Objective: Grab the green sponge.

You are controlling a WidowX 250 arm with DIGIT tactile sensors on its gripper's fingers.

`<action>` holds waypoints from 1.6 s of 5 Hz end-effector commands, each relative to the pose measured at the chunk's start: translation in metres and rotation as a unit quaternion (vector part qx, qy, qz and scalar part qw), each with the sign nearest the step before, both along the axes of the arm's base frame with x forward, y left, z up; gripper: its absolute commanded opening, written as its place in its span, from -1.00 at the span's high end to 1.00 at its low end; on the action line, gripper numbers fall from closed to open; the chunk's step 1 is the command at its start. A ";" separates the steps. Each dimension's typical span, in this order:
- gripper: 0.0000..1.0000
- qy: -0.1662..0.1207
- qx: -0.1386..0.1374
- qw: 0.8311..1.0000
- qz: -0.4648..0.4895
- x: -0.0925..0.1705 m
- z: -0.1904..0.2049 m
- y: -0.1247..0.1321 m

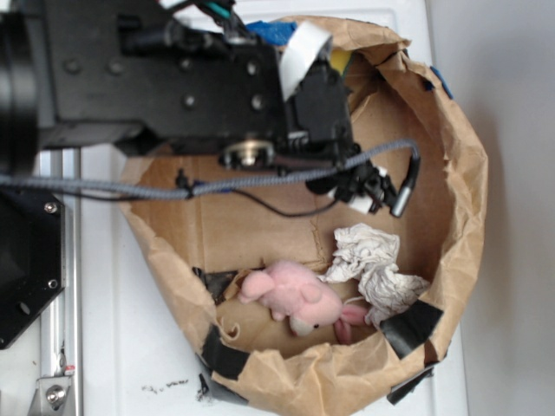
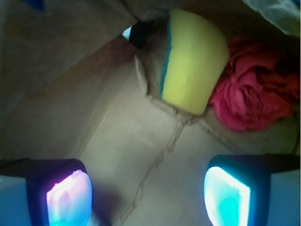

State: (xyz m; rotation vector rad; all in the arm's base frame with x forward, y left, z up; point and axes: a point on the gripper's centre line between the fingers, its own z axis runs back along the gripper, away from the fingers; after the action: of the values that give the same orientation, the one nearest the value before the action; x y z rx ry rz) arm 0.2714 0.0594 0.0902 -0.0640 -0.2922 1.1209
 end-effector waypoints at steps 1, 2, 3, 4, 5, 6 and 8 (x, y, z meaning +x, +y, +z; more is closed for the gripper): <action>-1.00 -0.039 0.029 0.998 0.029 0.006 0.017 0.030; -1.00 -0.045 0.054 0.997 0.016 0.006 0.010 0.042; -1.00 -0.035 0.071 0.997 -0.001 0.005 0.003 0.046; -1.00 -0.024 0.093 0.995 -0.012 -0.002 -0.001 0.050; -1.00 -0.024 0.093 0.995 -0.012 -0.002 -0.001 0.050; -1.00 -0.024 0.093 0.995 -0.012 -0.002 -0.001 0.050; -1.00 -0.024 0.093 0.995 -0.012 -0.002 -0.001 0.050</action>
State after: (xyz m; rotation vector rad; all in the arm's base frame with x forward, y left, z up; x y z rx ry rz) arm 0.2712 0.0993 0.0784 0.0834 -0.3954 1.0342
